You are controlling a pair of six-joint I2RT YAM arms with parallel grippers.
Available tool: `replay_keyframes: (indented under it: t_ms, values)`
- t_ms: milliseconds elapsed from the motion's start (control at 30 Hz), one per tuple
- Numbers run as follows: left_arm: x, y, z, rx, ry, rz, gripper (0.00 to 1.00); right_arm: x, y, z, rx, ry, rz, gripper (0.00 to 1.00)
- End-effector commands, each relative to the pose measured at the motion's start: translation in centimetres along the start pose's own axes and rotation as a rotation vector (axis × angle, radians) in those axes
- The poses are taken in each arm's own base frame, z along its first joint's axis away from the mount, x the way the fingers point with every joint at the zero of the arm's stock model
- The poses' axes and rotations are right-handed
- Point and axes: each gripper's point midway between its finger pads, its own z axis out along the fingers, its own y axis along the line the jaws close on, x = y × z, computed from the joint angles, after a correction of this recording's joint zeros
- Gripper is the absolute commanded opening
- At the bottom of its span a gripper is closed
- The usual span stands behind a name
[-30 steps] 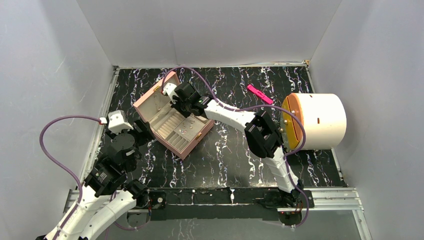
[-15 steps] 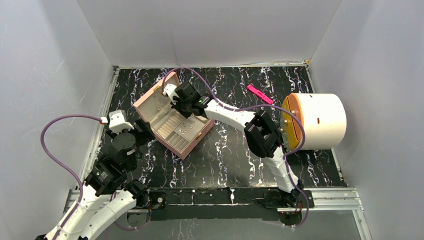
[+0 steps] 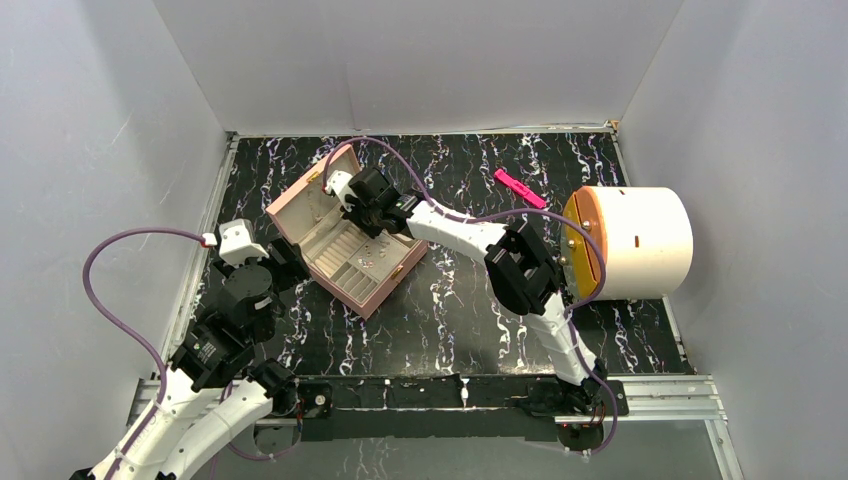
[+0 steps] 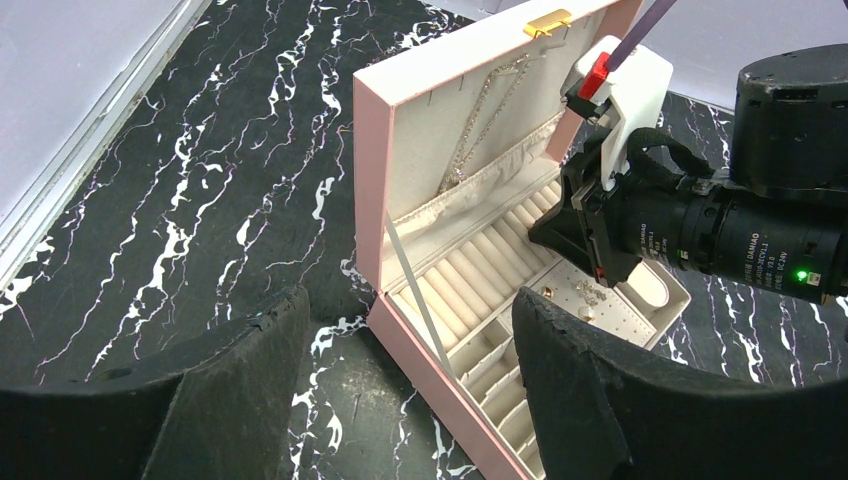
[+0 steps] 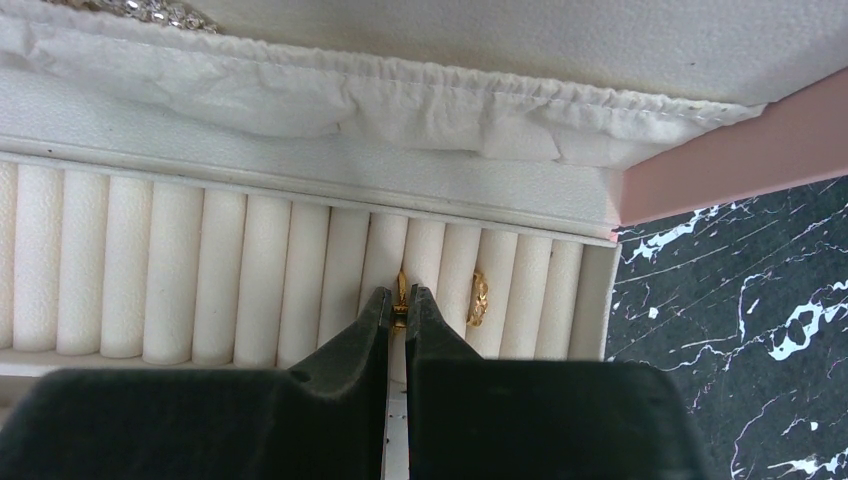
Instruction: Organize the mixed jewelry
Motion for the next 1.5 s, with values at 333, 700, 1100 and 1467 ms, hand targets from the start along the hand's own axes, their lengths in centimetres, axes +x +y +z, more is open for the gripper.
replay_keyframes:
  t_ms: [333, 700, 1100, 1467]
  values:
    - [-0.2, 0.3, 0.2, -0.024, -0.006, 0.009, 0.72, -3.4, -0.1, -2.1, -0.066, -0.152, 0.079, 0.34]
    - [-0.2, 0.3, 0.2, -0.025, -0.006, 0.008, 0.72, -4.6, 0.6, -3.9, -0.144, -0.224, 0.117, 0.30]
    - [-0.1, 0.3, 0.3, -0.029, -0.004, 0.013, 0.72, -3.8, -0.5, -2.4, -0.078, -0.198, 0.137, 0.27]
    - [0.0, 0.2, 0.4, -0.030, 0.003, 0.019, 0.72, -2.7, -0.4, -1.5, -0.077, -0.163, 0.140, 0.15]
